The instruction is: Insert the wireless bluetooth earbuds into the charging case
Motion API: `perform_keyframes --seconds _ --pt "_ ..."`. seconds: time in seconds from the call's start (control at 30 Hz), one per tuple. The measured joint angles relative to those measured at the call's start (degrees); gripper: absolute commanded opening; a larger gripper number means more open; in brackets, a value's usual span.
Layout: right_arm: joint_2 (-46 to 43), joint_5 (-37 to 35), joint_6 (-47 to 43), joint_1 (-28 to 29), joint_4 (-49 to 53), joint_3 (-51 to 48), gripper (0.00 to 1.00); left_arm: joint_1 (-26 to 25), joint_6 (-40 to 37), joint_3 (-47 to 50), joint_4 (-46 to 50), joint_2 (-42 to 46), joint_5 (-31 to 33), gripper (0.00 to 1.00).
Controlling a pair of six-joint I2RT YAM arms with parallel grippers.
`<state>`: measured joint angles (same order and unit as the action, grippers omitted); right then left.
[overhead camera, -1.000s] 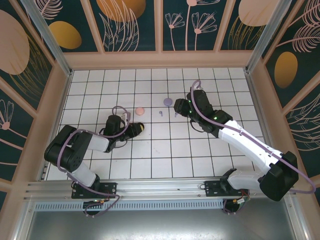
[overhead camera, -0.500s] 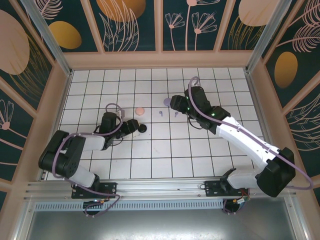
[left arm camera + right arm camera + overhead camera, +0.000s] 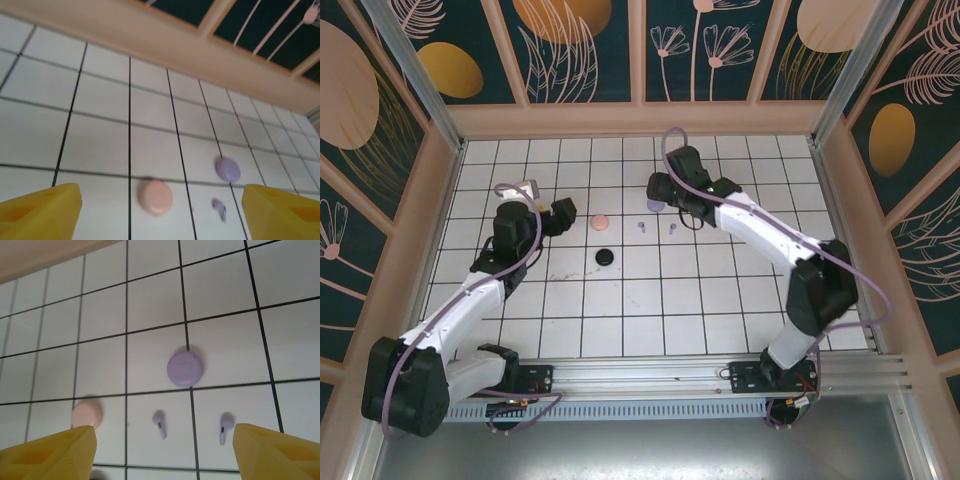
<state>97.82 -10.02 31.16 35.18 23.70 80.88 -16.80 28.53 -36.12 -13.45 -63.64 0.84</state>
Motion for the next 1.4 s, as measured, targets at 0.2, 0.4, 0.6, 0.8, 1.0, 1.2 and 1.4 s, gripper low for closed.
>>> perform_keyframes --seconds 0.2,0.4,0.6,0.8,1.0,1.2,1.4 --pt "11.4 2.8 -4.0 -3.7 3.8 8.9 0.75 0.0 -1.5 -1.9 -3.5 -2.5 2.7 0.99" --pt "23.9 4.3 -5.8 -5.9 9.2 21.4 0.75 0.0 -1.3 -1.6 -7.6 -5.8 5.1 0.98" --pt "33.9 5.0 -5.8 -6.0 14.6 32.1 0.76 0.2 -1.0 -1.0 -11.4 -6.1 8.3 0.99" --pt "37.5 5.1 -5.9 -5.9 17.7 35.5 0.76 0.7 0.3 -1.0 -13.4 -6.3 8.8 0.99" --pt "38.2 5.2 -6.0 -5.4 18.8 36.1 0.76 0.7 1.5 -1.0 -14.5 -7.5 8.2 0.99" --pt "41.0 5.2 -6.0 -4.4 19.0 37.9 0.73 0.7 2.6 -1.0 -14.8 -8.3 6.6 0.99" --pt "41.9 4.5 -6.5 -4.2 19.3 38.1 0.66 0.7 3.3 -1.0 -15.1 -8.9 5.2 0.99"
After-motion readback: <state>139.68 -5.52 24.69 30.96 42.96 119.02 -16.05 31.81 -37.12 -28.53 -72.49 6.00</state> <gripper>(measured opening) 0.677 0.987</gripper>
